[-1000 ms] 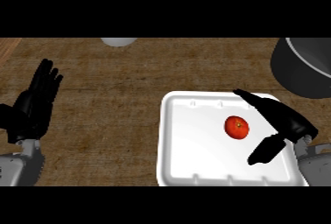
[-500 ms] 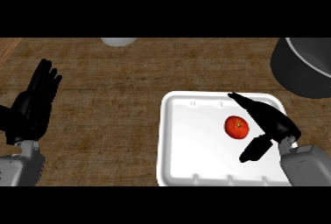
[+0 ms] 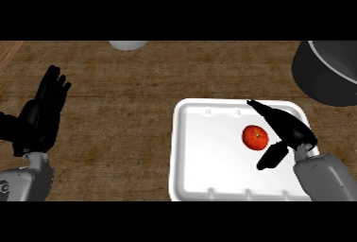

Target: Pick the tomato from the tray and place it in the pot

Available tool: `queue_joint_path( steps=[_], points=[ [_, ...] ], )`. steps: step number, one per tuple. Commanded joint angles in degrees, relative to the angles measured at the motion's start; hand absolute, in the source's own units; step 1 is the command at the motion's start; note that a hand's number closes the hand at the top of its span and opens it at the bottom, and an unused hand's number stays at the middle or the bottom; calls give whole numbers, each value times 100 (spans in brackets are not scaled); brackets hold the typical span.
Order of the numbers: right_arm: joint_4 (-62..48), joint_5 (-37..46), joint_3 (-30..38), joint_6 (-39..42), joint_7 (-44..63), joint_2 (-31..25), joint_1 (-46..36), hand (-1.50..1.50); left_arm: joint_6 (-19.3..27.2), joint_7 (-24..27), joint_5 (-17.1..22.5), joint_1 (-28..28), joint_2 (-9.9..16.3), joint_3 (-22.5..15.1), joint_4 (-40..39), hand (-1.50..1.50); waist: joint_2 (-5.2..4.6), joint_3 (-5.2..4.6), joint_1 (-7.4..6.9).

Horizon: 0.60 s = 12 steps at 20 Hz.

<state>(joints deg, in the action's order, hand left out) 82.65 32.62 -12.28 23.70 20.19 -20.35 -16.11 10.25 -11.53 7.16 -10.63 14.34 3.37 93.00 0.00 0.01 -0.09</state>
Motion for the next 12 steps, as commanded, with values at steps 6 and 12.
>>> queue_joint_path(
  steps=[6, 12],
  points=[
    [-21, 706, -396, -93, -853, 85, 122, 150, -223, 208, 60, -255, 23, 368, -450, 0, -2, -2, 14],
    [-166, 1012, -203, -142, -1278, 202, 398, 150, -91, -477, -178, -73, -183, 136, 350, 0, 6, 0, 11]
  ],
)
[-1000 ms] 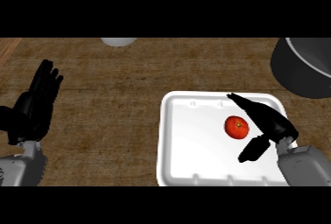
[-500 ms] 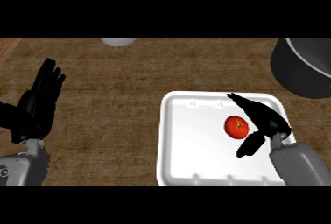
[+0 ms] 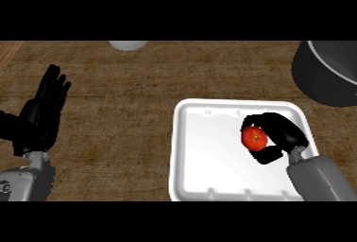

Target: Pick the tomato from the tray and place it in the pot

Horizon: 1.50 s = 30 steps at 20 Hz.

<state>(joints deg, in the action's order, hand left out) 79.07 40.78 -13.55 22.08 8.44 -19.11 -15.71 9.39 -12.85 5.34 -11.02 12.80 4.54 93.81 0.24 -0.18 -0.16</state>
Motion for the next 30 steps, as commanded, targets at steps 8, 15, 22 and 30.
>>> queue_joint_path(
  steps=[8, 15, 22, 30],
  points=[
    [882, 499, -894, 656, 840, 1079, -128, 150, -160, -310, 36, -254, 170, 253, 46, 0, -7, 15, 24],
    [2042, 540, -542, 897, 1069, 986, 187, 150, 74, -201, -319, -56, -266, -47, 210, 0, -15, 17, 42],
    [3596, 658, 216, -207, 1603, 1279, 355, 150, -182, -306, 20, -94, 101, 379, 202, 0, 22, 17, 122],
    [4183, 602, 1606, -857, 1906, 1187, -347, 150, -216, -149, -41, -223, 36, 356, -172, 0, -22, 17, 73]
  ],
)
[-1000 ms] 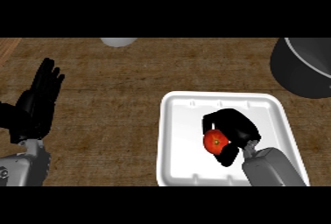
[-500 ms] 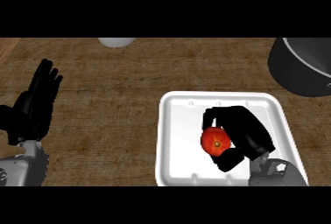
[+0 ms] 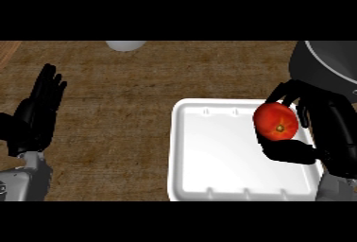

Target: Pick the tomato from the tray and place it in the pot

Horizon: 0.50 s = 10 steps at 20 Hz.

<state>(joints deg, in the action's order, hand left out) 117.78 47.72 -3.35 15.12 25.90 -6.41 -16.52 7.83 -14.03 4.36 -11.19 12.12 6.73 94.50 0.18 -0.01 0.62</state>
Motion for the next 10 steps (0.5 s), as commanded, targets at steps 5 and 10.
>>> queue_joint_path(
  steps=[5, 10],
  points=[
    [-470, -784, 1887, -68, -142, -779, -828, 150, -277, -2, 217, -110, 214, 253, -80, 0, -22, 1, -60],
    [-1448, -1248, 2358, -312, -489, -1022, -1160, 150, -54, -62, -25, 155, -75, -4, 295, 0, -17, 3, -93]
  ],
)
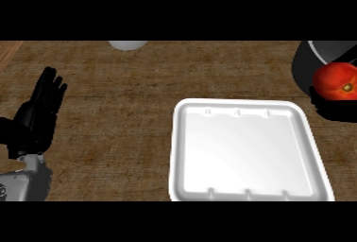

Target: Pick the tomato from the tray and place it in the pot

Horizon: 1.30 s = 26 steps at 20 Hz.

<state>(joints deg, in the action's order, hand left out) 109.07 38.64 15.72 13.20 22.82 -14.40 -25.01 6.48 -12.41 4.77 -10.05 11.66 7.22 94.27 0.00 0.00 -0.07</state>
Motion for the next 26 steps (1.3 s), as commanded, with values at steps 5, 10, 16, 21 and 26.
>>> queue_joint_path(
  steps=[5, 10, 16, 21, 26],
  points=[
    [-1934, -510, 847, -477, -972, -553, -399, 150, 156, -546, -162, -496, 51, -62, 75, 0, -10, 4, -26],
    [-3405, -736, 1078, -1099, -1655, -564, -1051, 150, -3, -137, -41, -324, -28, 15, -106, 0, -27, 4, -76],
    [-4463, 1116, 776, -2250, -2358, -1669, -850, 150, 131, -185, -225, -490, -127, -152, -103, 0, -93, 10, -166],
    [-6540, 1308, 861, -2965, -2916, -1922, -1723, 150, -145, 212, -20, -151, -124, -48, -177, 0, -95, 9, -246],
    [-7807, 1177, 994, -3249, -3380, -1855, -2028, 150, -83, -24, -74, -350, -102, -81, -122, 0, -99, 16, -262]
  ],
)
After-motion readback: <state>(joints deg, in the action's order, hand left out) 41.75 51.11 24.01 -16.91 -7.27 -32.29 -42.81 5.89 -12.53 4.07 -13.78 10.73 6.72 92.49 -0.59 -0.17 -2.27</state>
